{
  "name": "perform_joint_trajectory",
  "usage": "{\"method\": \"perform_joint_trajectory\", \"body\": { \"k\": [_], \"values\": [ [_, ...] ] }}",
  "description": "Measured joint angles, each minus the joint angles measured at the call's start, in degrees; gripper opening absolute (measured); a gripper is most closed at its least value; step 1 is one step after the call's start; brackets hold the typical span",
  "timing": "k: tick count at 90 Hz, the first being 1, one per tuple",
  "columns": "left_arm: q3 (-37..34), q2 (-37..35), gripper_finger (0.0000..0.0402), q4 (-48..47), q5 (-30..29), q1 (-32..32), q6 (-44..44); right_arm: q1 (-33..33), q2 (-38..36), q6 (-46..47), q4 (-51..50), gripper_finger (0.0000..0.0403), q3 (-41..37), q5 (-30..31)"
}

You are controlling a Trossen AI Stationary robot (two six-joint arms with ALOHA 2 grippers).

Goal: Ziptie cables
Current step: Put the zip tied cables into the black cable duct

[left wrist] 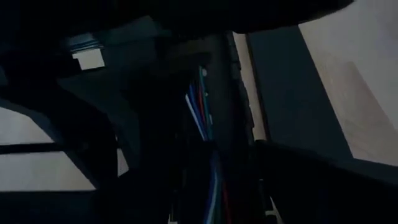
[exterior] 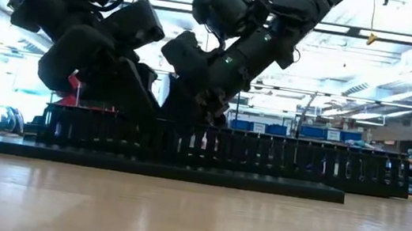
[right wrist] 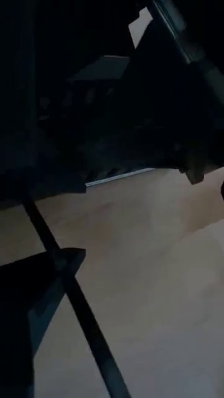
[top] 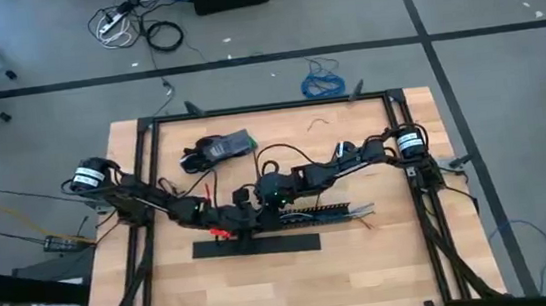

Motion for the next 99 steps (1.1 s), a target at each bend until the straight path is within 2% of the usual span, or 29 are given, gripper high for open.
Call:
{"method": "perform_joint_trajectory", "body": {
  "k": [53, 83, 99],
  "values": [
    [0.0, 0.0, 0.0204, -0.4, -1.0, 0.2, 0.0, -3.0, -0.2, -2.6, -2.6, 0.0144, 2.3, -0.6],
    [0.0, 0.0, 0.0204, -0.2, -0.4, 0.2, 0.0, -5.2, -0.2, -5.5, -4.4, 0.0113, 2.4, 0.1],
    [0.0, 0.0, 0.0204, -0.2, -0.2, 0.2, 0.0, -6.9, -0.2, -6.1, -4.7, 0.0111, 3.3, 0.2]
  ]
}}
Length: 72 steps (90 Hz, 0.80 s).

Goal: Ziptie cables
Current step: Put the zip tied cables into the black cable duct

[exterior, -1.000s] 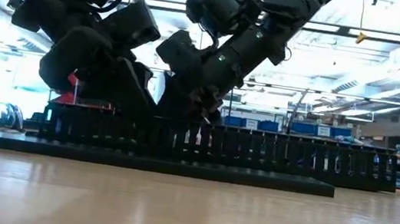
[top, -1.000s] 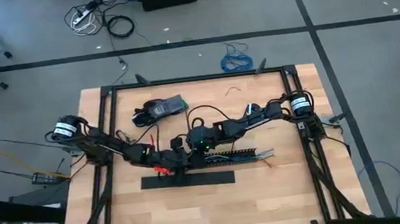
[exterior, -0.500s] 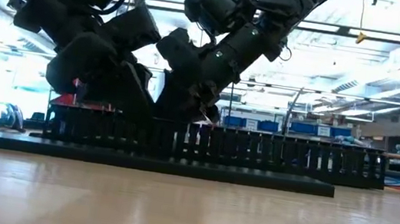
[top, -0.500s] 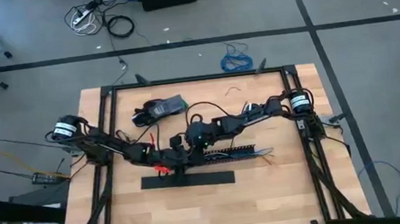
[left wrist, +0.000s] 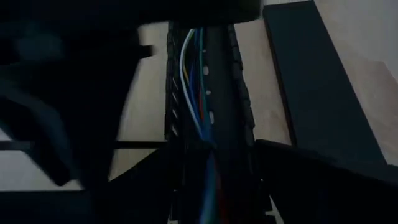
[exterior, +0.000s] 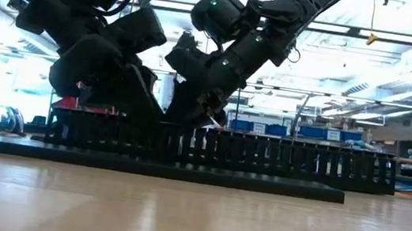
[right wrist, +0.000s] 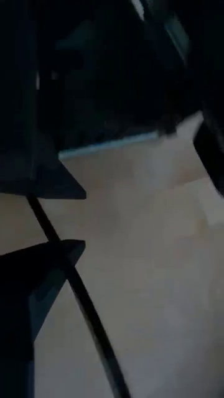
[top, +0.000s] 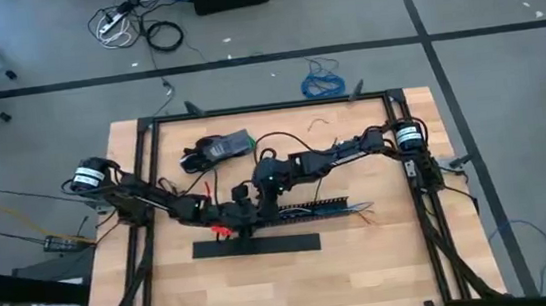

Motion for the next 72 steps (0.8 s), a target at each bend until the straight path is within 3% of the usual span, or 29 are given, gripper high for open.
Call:
{"method": "perform_joint_trajectory", "body": {
  "k": [18, 40, 54, 72],
  "values": [
    [0.0, 0.0, 0.0204, 0.0, -0.4, 0.0, 0.0, -1.3, -0.3, -0.8, -7.3, 0.0111, 4.9, -0.5],
    [-0.1, 0.1, 0.0206, -0.4, -8.5, 0.0, 2.4, 0.0, -3.6, -3.8, -27.4, 0.0111, 13.0, -7.2],
    [0.0, 0.1, 0.0219, 0.0, -10.0, -0.1, 3.8, 2.3, -7.0, -5.8, -38.7, 0.0111, 17.0, -7.3],
    [0.4, 0.1, 0.0239, 0.5, -9.2, -0.8, 5.9, 4.8, -10.8, -7.1, -50.2, 0.0111, 16.7, -5.6]
  ]
}}
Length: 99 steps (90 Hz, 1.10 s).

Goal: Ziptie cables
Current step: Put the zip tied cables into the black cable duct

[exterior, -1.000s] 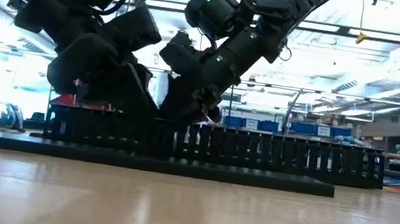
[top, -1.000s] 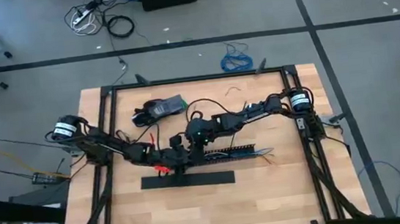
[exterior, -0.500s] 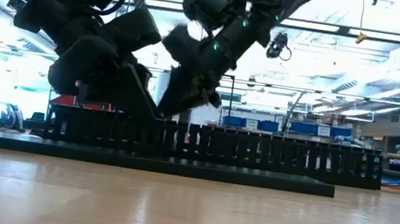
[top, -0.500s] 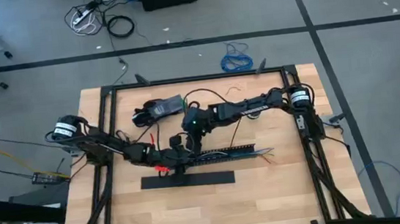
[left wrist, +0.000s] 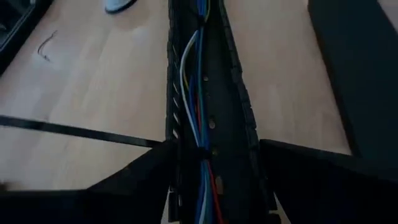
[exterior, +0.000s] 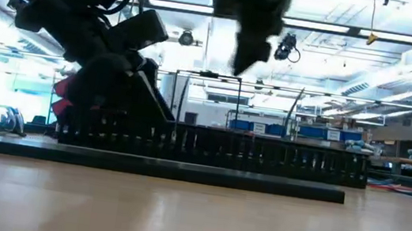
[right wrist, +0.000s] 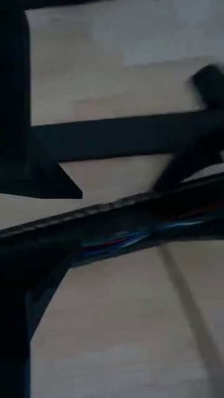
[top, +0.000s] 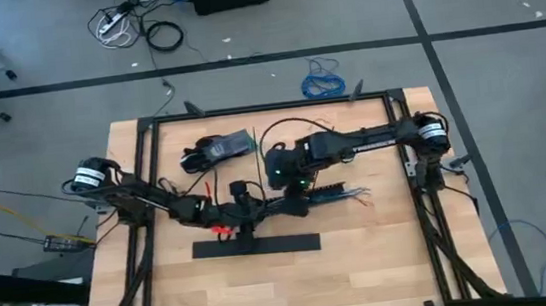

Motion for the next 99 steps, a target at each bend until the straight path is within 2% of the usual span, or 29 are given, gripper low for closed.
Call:
{"method": "perform_joint_trajectory", "body": {
  "k": [32, 47, 59, 70, 82, 99],
  "values": [
    [0.1, 0.0, 0.0284, -0.2, 1.1, -0.5, 0.1, 2.7, -0.5, 0.2, -1.0, 0.0111, -6.4, 1.5],
    [1.9, -0.9, 0.0289, -0.4, -1.1, -1.3, 2.7, 3.6, -0.5, 0.2, -0.6, 0.0111, -9.8, 3.2],
    [3.9, -1.7, 0.0290, -0.3, -1.0, -1.5, 3.1, 5.0, -2.6, 1.4, 4.2, 0.0111, -14.3, 5.5],
    [5.7, -1.1, 0.0290, -1.4, 1.4, -0.7, 3.1, 6.3, -7.7, 3.8, 9.8, 0.0111, -20.8, 11.0],
    [6.8, -0.4, 0.0289, -1.4, 3.8, 1.3, 3.1, 6.9, -17.9, 9.3, 18.8, 0.0111, -32.1, 16.8],
    [10.6, 2.1, 0.0289, 0.6, 10.8, 4.9, 2.7, 5.6, -31.0, 20.7, 36.3, 0.0111, -49.9, 16.8]
  ]
}}
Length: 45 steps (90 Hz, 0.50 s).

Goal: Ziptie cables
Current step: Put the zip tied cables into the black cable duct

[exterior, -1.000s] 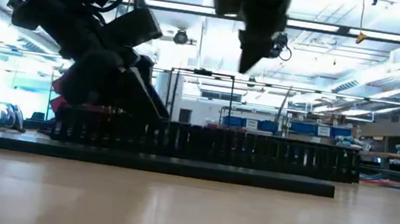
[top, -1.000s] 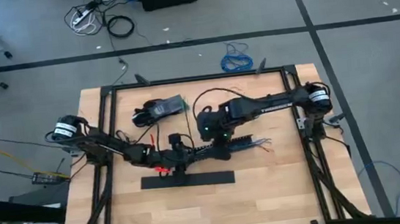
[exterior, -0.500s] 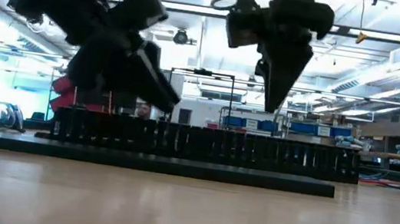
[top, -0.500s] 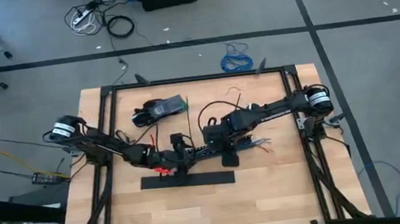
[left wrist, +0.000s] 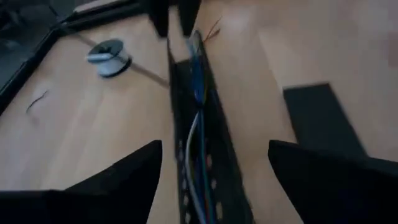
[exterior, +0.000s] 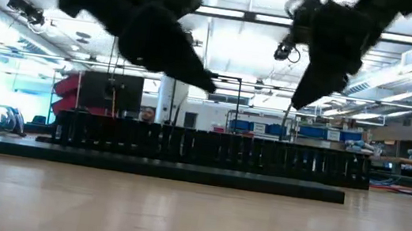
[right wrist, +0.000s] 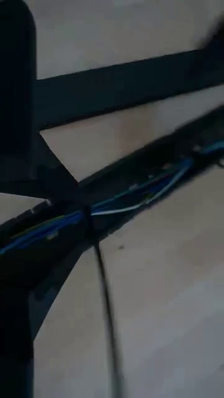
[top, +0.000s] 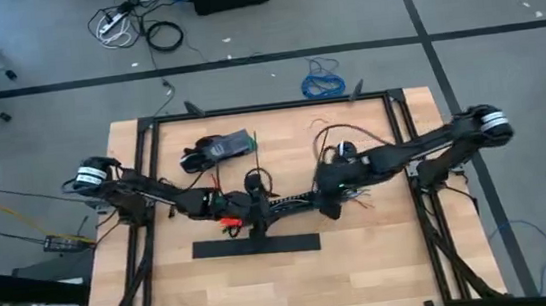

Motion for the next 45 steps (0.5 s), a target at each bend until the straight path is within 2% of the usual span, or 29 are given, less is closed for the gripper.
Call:
{"method": "perform_joint_trajectory", "body": {
  "k": [17, 32, 45],
  "values": [
    [6.3, 7.8, 0.0289, -1.1, 5.4, 2.1, -0.3, -0.7, -3.1, 3.5, 15.4, 0.0111, -9.3, -1.2],
    [12.5, 14.1, 0.0289, -4.8, 6.0, 3.1, -0.3, -1.4, -1.1, 3.1, 15.5, 0.0111, -9.8, 1.4],
    [16.2, 16.5, 0.0289, -8.3, 4.3, 4.2, 0.0, -3.3, 0.4, 3.5, 15.2, 0.0112, -9.8, 3.1]
  ]
}}
